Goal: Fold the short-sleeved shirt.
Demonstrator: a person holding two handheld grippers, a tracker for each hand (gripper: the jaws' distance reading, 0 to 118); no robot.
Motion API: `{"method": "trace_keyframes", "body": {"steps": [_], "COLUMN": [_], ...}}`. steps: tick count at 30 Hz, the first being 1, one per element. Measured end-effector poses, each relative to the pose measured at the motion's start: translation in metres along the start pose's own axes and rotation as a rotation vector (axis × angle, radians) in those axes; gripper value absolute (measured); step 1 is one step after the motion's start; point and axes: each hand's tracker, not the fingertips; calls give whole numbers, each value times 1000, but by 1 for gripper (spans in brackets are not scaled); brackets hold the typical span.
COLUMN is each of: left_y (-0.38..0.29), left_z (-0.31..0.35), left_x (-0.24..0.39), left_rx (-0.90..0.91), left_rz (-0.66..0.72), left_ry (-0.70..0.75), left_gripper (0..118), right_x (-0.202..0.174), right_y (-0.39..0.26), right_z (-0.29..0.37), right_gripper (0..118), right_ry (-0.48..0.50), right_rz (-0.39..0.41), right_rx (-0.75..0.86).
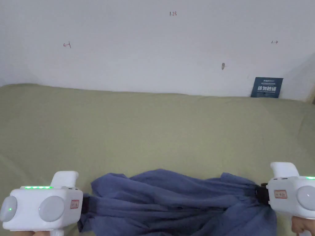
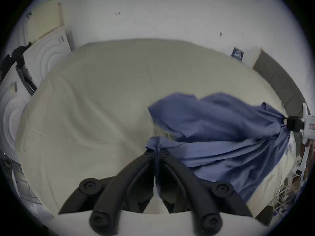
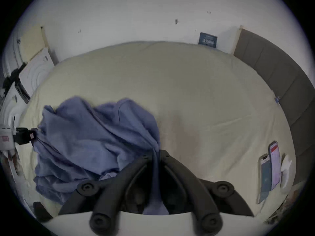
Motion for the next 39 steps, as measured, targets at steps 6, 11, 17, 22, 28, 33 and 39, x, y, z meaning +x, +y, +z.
{"method": "trace_keyframes", "body": {"steps": [6, 11, 17, 22, 28, 33, 39], "left_y": [34, 53, 77, 108, 152, 191, 244], "left_z": [102, 193, 270, 301, 302, 289, 261], "left_x": [-29, -44, -28, -16, 2, 14, 24], "left_rx": [166, 279, 396, 451, 468, 487, 517], "left_rz": [-3, 66, 64, 63, 43, 7, 6], "left_ry": [73, 51, 50, 92, 130, 187, 214], "left_gripper": [4, 4, 4, 4, 4, 4, 4], "right_x": [1, -13, -24, -17, -14, -13, -12], "right_y": [26, 45, 77, 103, 139, 175, 227], "right_z": [96, 182, 251, 274, 271, 260, 228], "right_gripper": [6, 6, 6, 6, 6, 6, 6], "right_ry": [26, 34, 13, -1, -41, -62, -112], "right_rz": [-4, 22, 43, 20, 3, 2, 21], "right_rx": [152, 280, 393, 436, 450, 479, 499]}}
